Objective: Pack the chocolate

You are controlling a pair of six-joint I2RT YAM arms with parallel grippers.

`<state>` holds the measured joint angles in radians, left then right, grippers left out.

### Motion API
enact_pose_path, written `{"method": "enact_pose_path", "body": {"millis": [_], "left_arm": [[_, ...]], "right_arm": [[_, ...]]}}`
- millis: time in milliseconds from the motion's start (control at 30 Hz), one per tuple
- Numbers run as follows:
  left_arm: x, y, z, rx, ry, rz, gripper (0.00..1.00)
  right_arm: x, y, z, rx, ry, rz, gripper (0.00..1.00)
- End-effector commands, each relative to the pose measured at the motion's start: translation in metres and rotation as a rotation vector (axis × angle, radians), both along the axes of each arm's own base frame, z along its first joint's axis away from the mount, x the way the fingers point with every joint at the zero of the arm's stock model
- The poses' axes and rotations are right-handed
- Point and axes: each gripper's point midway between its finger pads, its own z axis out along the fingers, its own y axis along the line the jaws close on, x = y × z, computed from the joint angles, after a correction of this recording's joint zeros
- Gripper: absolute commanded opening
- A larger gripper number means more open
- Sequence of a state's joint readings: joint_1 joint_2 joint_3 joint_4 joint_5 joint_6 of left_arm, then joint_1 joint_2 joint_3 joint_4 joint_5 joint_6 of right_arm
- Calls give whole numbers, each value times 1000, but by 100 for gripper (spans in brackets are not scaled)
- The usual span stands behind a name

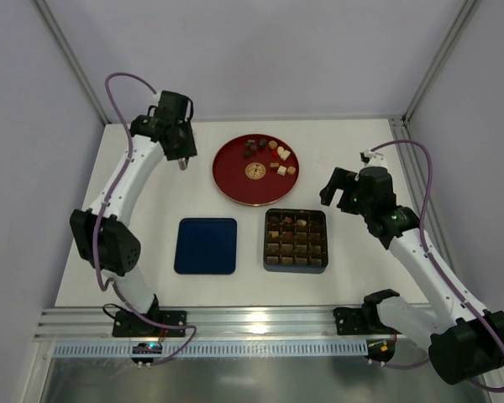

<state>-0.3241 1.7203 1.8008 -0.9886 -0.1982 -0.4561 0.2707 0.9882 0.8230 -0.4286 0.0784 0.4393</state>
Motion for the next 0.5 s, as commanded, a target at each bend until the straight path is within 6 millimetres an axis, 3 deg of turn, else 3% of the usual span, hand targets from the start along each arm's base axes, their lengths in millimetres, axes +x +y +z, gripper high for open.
{"method": "enact_pose_path", "body": {"millis": [0, 67, 100, 167, 200, 333, 467], "left_arm": [[58, 35, -19, 4, -41, 80, 37], [76, 49, -29, 15, -46, 110, 36], [87, 61, -49, 34, -19, 137, 36], [101, 70, -64, 33, -9, 156, 36], [107, 73, -82, 38, 17, 162, 36], [118, 90, -121, 71, 68, 201, 41], [120, 103, -142, 58, 106, 226, 45]], "right_arm": [[4, 5, 23, 16, -52, 33, 100], [3, 6, 24, 20, -54, 40, 100], [3, 7, 23, 21, -52, 41, 100], [2, 7, 22, 21, -49, 42, 100], [2, 7, 21, 21, -49, 42, 100], [1, 6, 21, 19, -49, 42, 100], [1, 6, 20, 19, -48, 44, 100]]}}
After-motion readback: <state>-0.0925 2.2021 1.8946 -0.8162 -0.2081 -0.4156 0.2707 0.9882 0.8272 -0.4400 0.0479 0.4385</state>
